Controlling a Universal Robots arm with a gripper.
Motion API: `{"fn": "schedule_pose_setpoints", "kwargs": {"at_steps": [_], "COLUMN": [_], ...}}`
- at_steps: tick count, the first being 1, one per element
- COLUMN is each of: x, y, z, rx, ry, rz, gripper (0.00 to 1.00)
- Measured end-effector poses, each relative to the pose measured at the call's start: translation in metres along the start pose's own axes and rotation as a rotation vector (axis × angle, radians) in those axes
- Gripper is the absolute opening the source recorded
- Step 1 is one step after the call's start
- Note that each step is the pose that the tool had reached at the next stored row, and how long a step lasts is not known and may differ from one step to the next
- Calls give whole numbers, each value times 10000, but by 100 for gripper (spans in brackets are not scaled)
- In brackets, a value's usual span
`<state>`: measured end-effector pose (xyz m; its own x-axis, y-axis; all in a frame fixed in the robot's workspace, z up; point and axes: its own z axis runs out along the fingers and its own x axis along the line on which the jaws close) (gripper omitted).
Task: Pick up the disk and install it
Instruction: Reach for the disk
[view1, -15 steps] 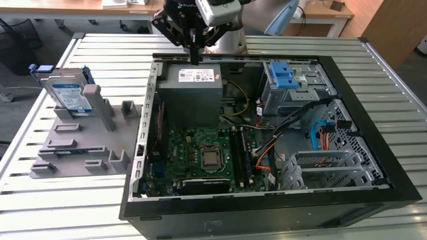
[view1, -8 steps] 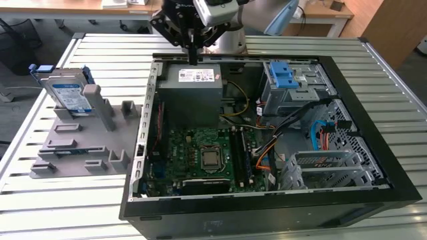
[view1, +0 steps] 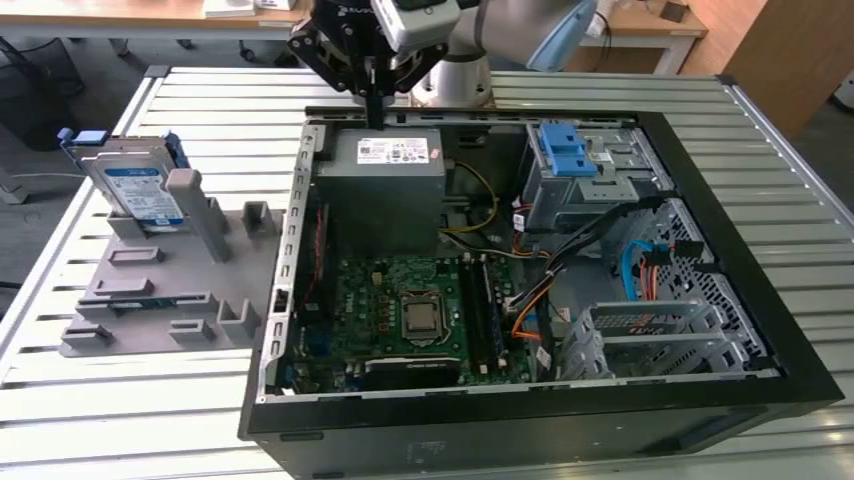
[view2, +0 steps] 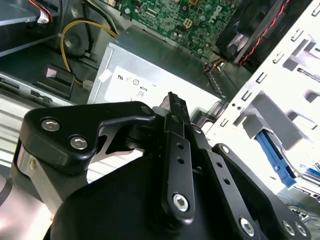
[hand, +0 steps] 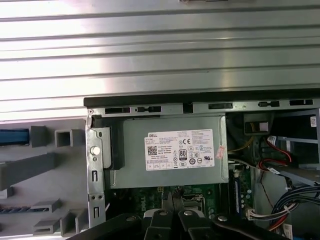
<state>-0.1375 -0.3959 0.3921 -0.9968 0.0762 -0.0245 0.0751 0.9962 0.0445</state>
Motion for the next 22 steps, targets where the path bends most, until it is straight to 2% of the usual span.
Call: {"fn": "schedule_pose_setpoints", "kwargs": {"at_steps": [7,22], "x": [124,412], "y": [38,67], "z": [9,36], "rx": [3,8], "ry": [7,74], "rz": [1,4], "gripper": [11,11]}}
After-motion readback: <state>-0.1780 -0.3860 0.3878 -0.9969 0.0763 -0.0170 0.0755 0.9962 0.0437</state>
